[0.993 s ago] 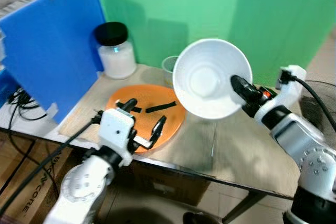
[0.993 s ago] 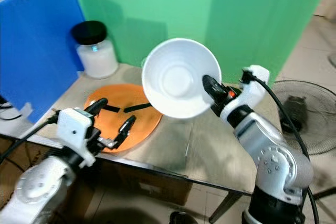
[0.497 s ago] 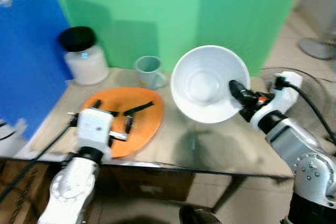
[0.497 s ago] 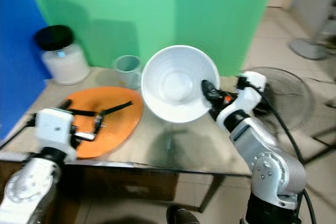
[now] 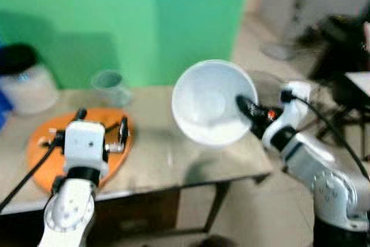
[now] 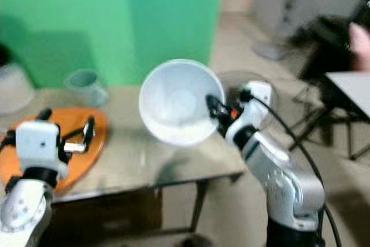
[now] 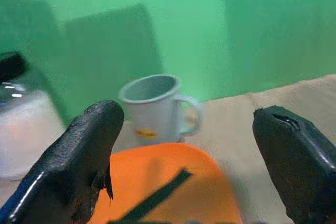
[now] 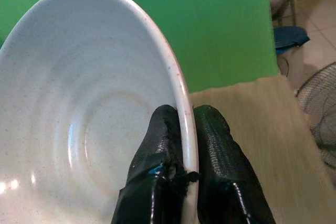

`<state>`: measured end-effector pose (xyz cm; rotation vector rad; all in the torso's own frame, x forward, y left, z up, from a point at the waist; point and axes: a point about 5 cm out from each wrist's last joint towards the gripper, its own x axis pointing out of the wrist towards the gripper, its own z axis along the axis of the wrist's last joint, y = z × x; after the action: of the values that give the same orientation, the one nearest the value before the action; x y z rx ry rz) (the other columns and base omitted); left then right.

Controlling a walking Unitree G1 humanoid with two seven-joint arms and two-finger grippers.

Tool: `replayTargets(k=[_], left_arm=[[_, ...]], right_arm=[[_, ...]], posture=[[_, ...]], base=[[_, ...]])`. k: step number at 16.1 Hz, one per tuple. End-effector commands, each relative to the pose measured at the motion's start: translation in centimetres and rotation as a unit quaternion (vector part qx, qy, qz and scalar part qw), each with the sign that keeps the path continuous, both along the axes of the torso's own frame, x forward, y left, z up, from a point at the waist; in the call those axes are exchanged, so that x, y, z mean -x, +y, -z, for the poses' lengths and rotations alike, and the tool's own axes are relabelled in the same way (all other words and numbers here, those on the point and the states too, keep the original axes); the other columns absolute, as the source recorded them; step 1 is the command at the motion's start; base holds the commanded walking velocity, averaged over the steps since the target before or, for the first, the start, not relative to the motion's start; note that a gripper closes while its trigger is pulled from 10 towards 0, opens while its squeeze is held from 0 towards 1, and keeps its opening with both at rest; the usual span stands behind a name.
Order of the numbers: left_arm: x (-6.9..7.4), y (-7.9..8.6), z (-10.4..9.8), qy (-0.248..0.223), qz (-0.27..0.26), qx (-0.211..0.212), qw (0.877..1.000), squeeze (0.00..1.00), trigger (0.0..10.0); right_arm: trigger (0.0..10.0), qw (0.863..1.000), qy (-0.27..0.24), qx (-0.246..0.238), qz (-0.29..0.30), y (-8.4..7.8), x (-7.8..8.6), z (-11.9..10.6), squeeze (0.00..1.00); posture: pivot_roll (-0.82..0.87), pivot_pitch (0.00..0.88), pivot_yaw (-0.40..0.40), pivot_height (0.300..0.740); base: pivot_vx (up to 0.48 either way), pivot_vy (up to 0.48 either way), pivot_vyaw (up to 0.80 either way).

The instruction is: Setting the table

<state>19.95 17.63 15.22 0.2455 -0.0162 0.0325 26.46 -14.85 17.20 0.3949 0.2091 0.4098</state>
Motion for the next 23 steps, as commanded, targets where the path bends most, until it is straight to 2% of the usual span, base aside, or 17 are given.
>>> replayTargets(k=[1,6,16,20,23], left_arm=[[0.2,-0.1,-0.4,-0.009,-0.002,-0.002,1.0,0.0,10.0],[0.1,-0.3,-0.4,-0.009,0.007,-0.003,1.0,0.0,10.0],[-0.2,-1.0,-0.1,-0.006,0.006,0.03,1.0,0.0,10.0],[-0.1,-0.7,-0.1,0.001,-0.005,0.044,0.999,0.0,10.0],[-0.2,-0.8,0.1,0.006,0.001,0.044,0.999,0.0,10.0]], right_arm=[[10.0,1.0,-0.015,0.0,0.002,-0.2,-0.1,-0.7,0.0],[10.0,0.999,-0.023,0.01,0.035,-0.9,0.0,-0.6,0.0],[10.0,0.995,-0.011,0.044,0.094,-3.0,0.9,0.1,0.0],[10.0,0.99,0.025,0.037,0.132,-3.8,1.1,1.2,0.0],[10.0,0.989,0.03,0.039,0.138,-3.9,1.2,1.3,0.0]], posture=[[-0.08,0.008,-0.024,0.74],[-0.09,0.014,-0.011,0.74],[-0.11,0.022,0.001,0.74],[-0.11,0.022,0.004,0.74],[-0.11,0.024,0.007,0.74]], base=[[0.0,0.0,-0.8],[0.0,0.0,-0.79],[0.0,0.0,-0.78],[0.0,0.0,-0.75],[0.0,0.0,-0.75]])
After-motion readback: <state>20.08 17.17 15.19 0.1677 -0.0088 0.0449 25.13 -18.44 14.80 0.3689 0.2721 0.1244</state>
